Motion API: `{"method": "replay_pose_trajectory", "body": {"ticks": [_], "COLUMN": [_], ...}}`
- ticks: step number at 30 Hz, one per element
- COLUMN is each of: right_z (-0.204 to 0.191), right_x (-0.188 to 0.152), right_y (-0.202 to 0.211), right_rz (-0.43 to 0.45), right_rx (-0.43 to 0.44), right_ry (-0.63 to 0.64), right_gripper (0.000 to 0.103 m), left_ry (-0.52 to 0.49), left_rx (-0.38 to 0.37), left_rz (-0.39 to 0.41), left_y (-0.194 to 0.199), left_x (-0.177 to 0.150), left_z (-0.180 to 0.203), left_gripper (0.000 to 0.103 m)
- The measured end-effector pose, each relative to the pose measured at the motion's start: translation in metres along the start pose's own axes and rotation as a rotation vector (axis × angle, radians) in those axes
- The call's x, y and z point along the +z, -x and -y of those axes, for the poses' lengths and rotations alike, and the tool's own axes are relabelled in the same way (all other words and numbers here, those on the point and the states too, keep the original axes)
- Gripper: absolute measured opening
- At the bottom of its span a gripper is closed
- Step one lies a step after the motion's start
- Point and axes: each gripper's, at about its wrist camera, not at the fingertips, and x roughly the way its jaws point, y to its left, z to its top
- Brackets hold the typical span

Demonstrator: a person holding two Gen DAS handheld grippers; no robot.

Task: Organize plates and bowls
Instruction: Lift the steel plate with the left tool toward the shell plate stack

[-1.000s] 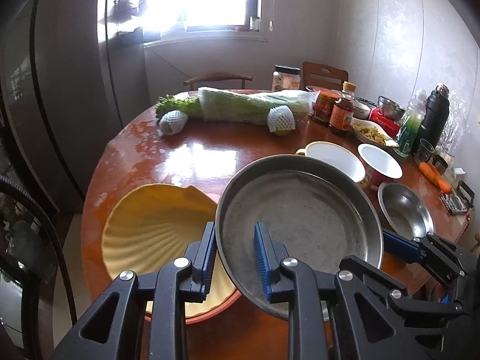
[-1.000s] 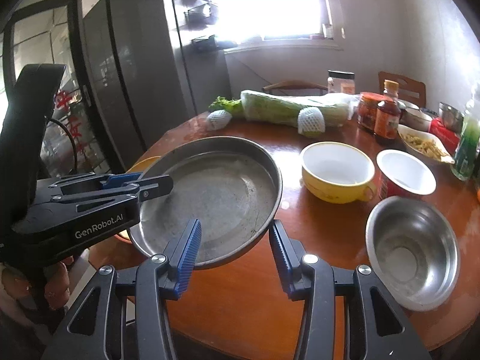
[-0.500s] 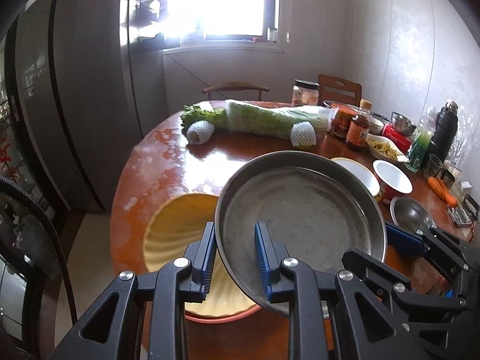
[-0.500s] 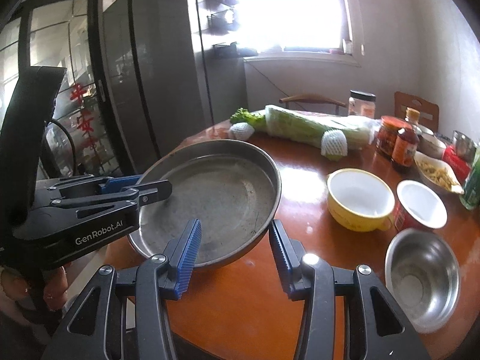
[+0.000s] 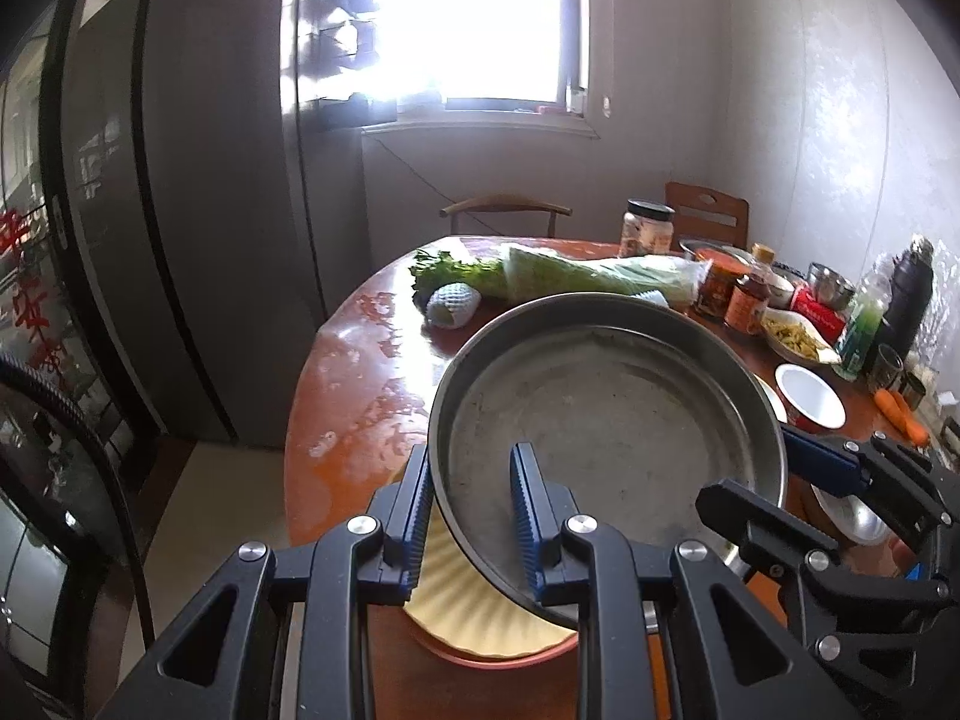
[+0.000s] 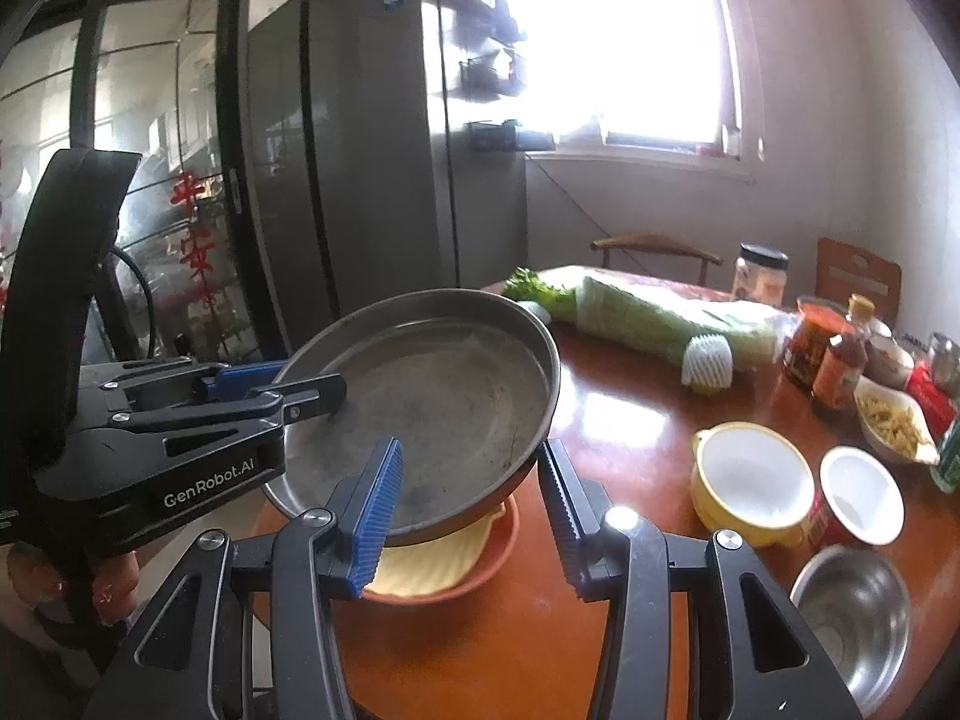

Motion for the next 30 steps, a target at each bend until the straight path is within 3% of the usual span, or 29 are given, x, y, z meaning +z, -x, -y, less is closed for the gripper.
{"method": "replay_pose_trajectory", "body": {"ticks": [15, 30], "right_z": [-0.013, -0.008], "right_x": [-0.011, -0.040], "right_y": [-0.044, -0.078], "right_rz": [-0.064, -0.158], "right_rx": [0.039, 0.022], "right_ry": [0.060, 0.074], "right_gripper": [0.049, 0.049], "left_ry": [0.038, 0.015], "left_rx": [0.037, 0.075], "left_rz": [-0.065, -0.089], "left_y": [-0.037, -0.061], "left_x": [-0.022, -0.045], "left_z": [-0.023, -0.014], "left_gripper": [0.026, 0.026]}}
